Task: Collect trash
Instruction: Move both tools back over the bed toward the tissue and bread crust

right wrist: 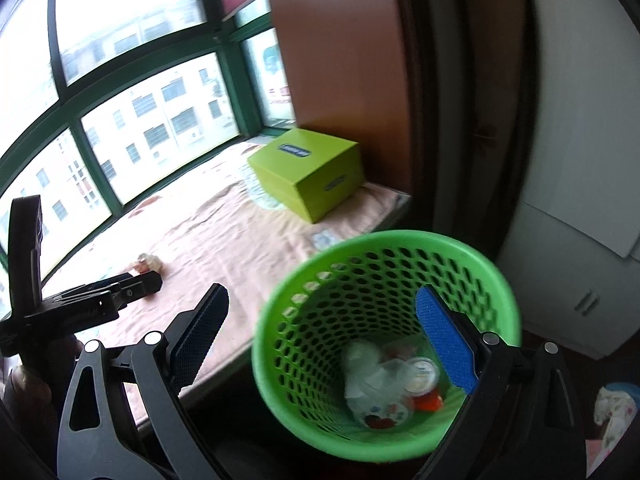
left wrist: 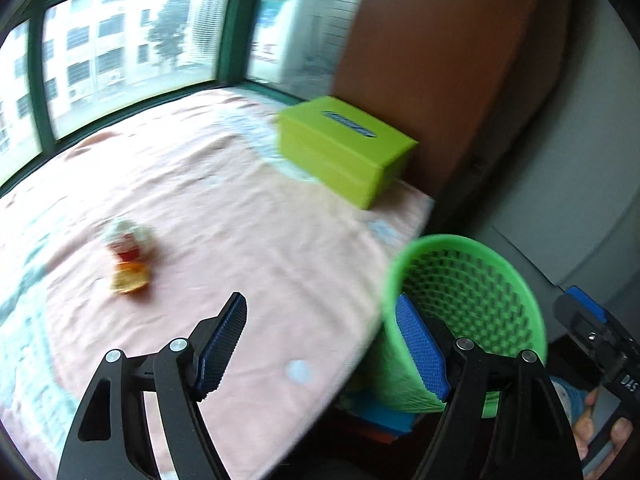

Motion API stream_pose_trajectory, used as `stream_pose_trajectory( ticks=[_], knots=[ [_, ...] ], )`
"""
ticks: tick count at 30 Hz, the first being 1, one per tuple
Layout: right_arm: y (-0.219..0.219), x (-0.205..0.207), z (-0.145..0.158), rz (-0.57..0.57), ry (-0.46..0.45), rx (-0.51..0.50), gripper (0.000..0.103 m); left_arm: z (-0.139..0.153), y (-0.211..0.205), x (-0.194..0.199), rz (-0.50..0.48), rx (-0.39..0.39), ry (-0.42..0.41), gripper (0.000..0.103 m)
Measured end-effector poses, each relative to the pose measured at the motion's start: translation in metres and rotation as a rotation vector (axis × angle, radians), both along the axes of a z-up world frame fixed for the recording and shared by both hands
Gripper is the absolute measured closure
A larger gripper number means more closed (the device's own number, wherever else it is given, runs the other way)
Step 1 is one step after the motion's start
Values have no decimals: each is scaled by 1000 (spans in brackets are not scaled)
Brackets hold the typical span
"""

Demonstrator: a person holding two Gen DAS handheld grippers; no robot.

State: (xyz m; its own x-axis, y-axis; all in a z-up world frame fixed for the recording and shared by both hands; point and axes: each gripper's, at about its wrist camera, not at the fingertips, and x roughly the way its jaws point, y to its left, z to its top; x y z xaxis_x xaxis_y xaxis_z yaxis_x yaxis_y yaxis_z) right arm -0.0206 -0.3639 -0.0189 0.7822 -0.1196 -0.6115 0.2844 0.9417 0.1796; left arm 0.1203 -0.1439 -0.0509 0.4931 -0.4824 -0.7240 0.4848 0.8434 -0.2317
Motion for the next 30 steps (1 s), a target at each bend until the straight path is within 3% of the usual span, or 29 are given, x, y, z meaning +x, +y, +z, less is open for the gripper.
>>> stream_pose_trajectory(
  ticks=[15,30],
  knots=[
    [83,99,-14,250,56,40,9,-7,138,33,296,33,-5,29],
    [187,208,-53,489,171,90,13,-31,206,40,430,27,55,29]
  ],
)
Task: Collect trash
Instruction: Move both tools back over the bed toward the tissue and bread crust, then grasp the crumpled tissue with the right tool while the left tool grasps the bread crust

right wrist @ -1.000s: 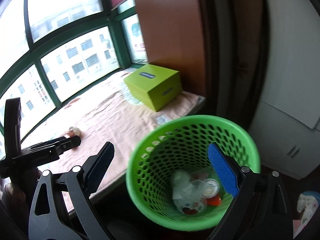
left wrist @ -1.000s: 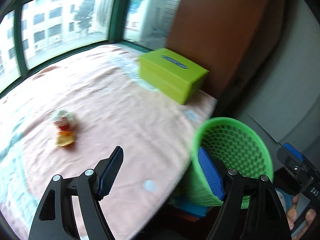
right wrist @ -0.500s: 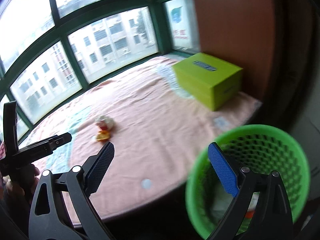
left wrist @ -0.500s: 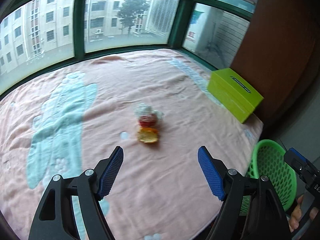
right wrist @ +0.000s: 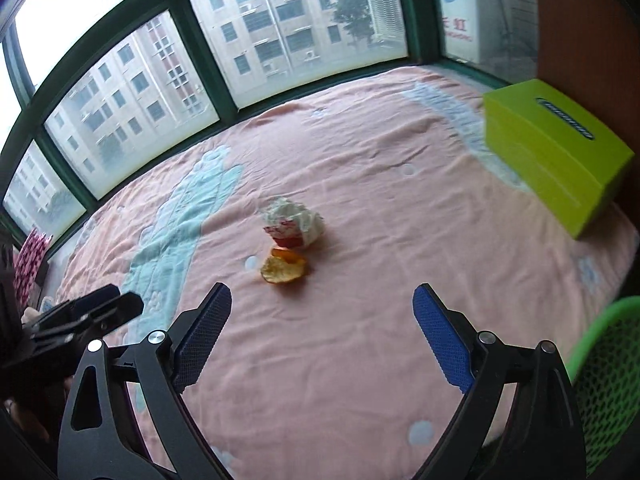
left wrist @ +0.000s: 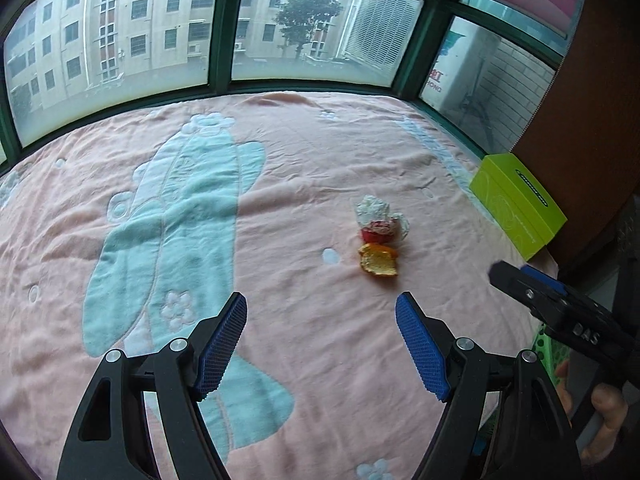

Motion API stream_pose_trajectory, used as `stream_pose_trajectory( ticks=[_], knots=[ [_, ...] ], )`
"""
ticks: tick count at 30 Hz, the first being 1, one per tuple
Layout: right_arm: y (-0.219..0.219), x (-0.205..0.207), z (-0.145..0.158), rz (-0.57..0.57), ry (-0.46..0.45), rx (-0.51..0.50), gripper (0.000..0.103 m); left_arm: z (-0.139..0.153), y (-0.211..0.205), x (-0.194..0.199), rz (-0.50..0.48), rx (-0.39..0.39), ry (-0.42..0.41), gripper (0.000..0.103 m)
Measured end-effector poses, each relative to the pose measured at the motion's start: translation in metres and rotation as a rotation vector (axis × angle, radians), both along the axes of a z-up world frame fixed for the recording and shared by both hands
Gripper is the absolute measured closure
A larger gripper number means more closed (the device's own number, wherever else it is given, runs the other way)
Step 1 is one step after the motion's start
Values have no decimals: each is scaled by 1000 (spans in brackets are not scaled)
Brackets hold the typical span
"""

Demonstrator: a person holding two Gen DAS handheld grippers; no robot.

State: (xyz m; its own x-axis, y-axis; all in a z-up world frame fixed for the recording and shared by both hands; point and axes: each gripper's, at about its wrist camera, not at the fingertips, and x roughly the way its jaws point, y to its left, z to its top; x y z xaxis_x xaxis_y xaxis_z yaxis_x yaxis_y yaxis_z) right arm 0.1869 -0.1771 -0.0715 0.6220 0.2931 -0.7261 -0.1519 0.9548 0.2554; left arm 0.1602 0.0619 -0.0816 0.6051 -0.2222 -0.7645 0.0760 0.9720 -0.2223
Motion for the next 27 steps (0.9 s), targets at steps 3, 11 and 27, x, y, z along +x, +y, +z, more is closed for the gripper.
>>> stream_pose_trajectory(
  ticks=[3,11,27],
  knots=[
    [13,19,-9,23,26,18,13,-6,9,2,18,-1,16,29],
    [27,65,-37,19,111,67,18,-21,22,9,42,-1,50,29],
    [43,115,-71,3,193,50,28,-39,32,19,60,-1,93,29]
  ],
)
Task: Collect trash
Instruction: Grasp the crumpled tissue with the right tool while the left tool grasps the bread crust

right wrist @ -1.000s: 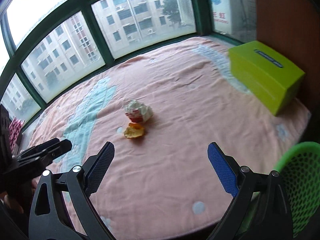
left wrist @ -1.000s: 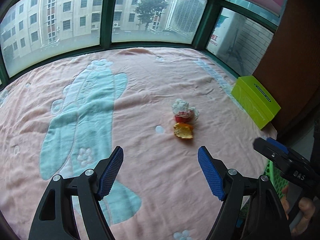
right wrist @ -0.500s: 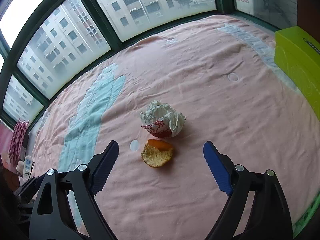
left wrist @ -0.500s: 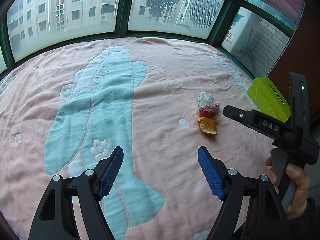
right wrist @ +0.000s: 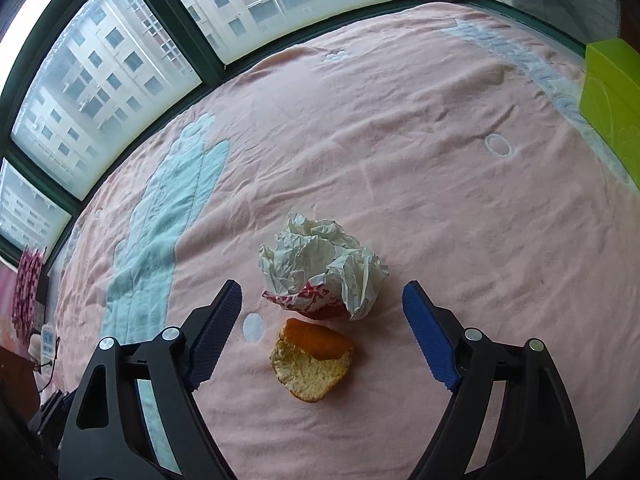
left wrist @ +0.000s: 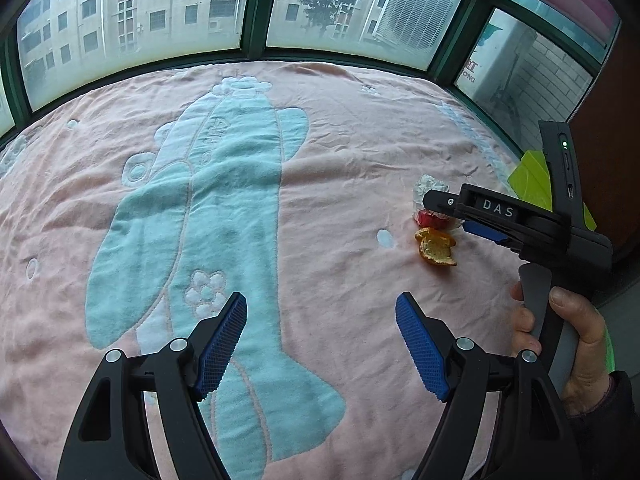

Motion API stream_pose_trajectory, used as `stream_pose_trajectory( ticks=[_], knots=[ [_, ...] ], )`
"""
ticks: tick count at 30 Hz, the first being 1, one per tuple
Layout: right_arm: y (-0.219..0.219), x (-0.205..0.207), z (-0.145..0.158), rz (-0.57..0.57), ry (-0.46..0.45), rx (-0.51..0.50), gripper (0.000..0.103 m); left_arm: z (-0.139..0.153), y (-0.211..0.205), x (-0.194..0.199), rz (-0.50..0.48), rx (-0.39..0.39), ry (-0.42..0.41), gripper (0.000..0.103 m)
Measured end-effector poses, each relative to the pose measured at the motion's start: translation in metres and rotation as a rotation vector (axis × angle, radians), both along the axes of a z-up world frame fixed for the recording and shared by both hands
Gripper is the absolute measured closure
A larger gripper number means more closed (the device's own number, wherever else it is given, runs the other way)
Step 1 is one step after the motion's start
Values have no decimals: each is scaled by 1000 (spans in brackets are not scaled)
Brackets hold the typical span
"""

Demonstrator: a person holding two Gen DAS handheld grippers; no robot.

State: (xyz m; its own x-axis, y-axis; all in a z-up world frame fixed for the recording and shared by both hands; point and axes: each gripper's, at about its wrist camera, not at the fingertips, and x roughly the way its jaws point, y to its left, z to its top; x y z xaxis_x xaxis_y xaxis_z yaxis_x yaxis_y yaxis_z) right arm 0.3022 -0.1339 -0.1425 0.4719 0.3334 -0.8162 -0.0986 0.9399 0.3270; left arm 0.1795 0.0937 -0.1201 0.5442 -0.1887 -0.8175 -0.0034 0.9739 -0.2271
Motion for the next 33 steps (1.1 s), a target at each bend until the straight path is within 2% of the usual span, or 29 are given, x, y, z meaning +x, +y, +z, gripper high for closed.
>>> stream_pose_trajectory(
  ticks=[3,6,12,17,28,33],
  knots=[
    [-2,4,-5,-3,25,26,40,-1,-2,1,-6,0,0,29],
    [-6,1,-1,-6,18,47,46,0,-7,3,-19,2,-4,29],
    [-17,-16,22,-9,-50,7,48,3,-25,12,-61,12,-13,29],
    [-39,-37,41,-36,-89,26,48,1,-49,21,-124,21,-16,29],
    [-90,-103,74,-129,-180,10,48,-25,-101,53,-235,53,20,34],
    [-108,-128,74,-166,-178,24,47,-35,-115,66,-268,66,33,35]
  ],
)
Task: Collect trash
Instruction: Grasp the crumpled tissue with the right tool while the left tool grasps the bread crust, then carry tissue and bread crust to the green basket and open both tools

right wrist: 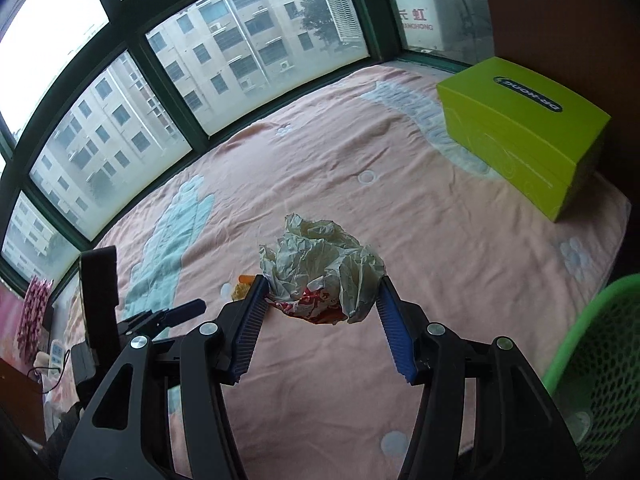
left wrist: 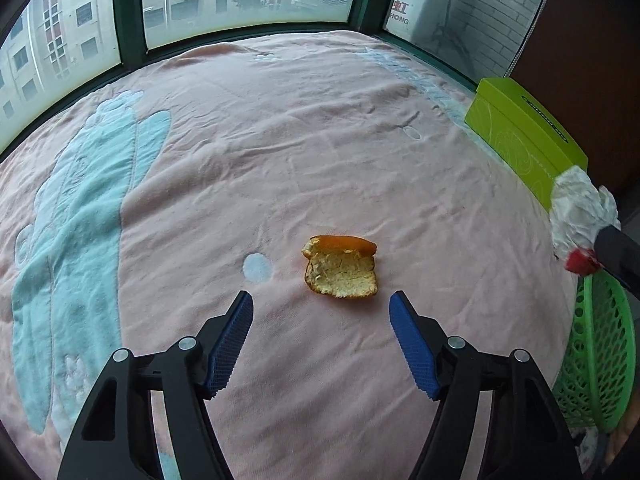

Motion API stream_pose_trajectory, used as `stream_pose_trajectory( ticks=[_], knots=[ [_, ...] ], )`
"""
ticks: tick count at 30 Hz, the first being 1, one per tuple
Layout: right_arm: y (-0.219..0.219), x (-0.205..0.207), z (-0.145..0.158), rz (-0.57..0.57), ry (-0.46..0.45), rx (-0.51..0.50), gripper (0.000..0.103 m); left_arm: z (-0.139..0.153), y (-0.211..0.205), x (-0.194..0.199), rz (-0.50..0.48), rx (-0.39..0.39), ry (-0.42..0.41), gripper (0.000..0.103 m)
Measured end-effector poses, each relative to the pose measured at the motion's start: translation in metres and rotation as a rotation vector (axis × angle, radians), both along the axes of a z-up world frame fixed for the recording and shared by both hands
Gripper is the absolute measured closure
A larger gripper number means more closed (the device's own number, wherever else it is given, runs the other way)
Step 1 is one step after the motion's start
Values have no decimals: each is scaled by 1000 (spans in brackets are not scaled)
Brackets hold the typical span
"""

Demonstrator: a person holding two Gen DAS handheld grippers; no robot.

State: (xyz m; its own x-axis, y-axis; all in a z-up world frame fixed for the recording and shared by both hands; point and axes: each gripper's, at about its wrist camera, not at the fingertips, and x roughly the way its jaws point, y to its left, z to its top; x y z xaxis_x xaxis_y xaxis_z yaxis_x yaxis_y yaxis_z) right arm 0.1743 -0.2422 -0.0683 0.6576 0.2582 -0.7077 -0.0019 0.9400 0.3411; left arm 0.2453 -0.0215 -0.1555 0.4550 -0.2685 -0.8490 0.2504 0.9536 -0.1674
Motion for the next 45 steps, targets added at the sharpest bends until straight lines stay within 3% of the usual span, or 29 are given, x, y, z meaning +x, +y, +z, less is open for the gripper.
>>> stream_pose_trajectory(
  ticks=[10,13,17,21,26,45],
  knots=[
    [-28,-36,-1,-68,14,-5,47,-17,-17,18,-22,48,14,39],
    [-35,-41,-2,-83,18,-8,47,-19,-19,21,-17,65,10,43],
    [-43,-52,-1,-103,16,-22,47,-18,-19,22,-14,69,4,60],
    [-47,-64,3,-116,6,-39,47,-15,-18,19,-15,53,0,68],
    [-51,-79,7,-127,-9,-57,47,-5,-17,5,-23,26,-10,74],
    [-90,-154,19,-249,-38,-152,47,72,-52,-80,-148,-138,-117,76]
  ],
)
